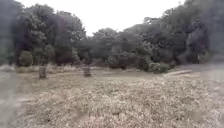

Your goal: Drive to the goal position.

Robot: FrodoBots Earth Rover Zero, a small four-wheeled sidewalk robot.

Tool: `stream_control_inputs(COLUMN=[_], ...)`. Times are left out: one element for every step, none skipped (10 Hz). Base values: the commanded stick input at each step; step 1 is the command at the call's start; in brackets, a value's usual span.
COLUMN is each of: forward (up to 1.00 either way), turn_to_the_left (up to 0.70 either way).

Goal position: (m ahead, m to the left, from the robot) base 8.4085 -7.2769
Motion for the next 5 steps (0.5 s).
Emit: stream_control_inputs(forward=[0.00,0.00,0.00,0.00,0.00], turn_to_the_left=[0.00,0.00,0.00,0.00,0.00])
